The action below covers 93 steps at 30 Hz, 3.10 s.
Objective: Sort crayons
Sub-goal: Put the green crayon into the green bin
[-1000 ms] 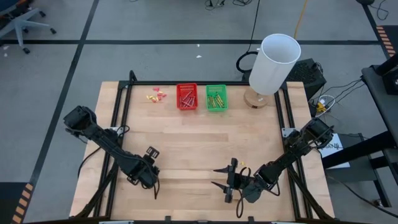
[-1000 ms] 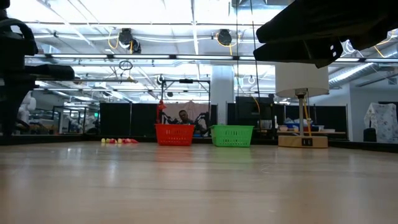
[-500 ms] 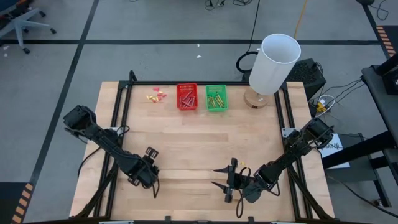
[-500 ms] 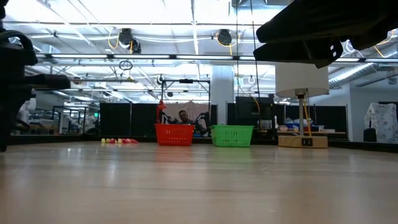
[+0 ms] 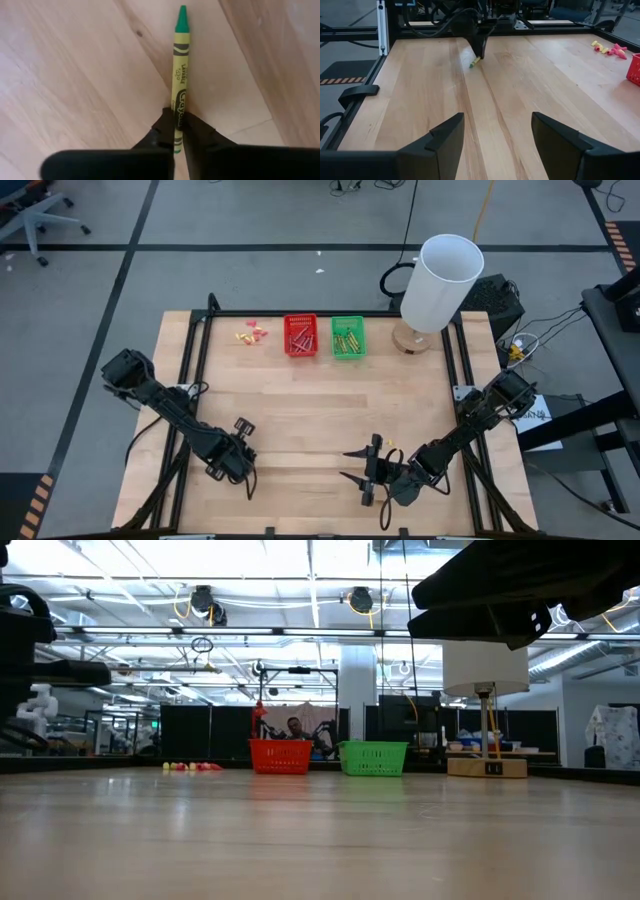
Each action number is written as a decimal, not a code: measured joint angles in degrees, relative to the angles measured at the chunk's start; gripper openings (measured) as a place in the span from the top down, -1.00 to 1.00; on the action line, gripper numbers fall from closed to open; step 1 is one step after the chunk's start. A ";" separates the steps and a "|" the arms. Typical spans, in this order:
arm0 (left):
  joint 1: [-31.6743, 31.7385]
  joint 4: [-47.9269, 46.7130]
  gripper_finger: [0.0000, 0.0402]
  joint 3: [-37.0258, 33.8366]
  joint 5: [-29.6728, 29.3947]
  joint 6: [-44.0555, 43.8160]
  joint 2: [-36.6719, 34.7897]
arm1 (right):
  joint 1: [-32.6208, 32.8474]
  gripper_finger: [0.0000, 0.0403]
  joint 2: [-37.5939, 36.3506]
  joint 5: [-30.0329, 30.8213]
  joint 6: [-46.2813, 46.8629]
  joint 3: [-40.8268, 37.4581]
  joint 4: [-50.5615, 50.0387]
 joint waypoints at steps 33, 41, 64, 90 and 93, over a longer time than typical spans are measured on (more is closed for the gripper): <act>0.15 7.93 0.95 14.49 -14.07 -2.31 0.17 | -0.11 -0.07 0.00 0.02 -0.04 0.00 0.02; 1.49 20.57 0.95 15.10 -17.72 2.95 0.15 | -0.28 -0.07 0.00 0.02 -0.04 0.00 0.04; 4.74 45.38 0.95 15.10 -19.06 -1.55 0.13 | -0.80 -0.07 0.00 0.28 -1.32 -0.02 3.12; 5.81 45.40 0.95 15.10 -19.04 -1.29 0.13 | -8.27 -0.07 4.19 -19.63 -23.23 1.60 36.92; 5.81 45.47 0.95 15.10 -19.04 -1.22 0.13 | -8.66 -0.07 5.06 -19.64 -24.62 3.40 36.92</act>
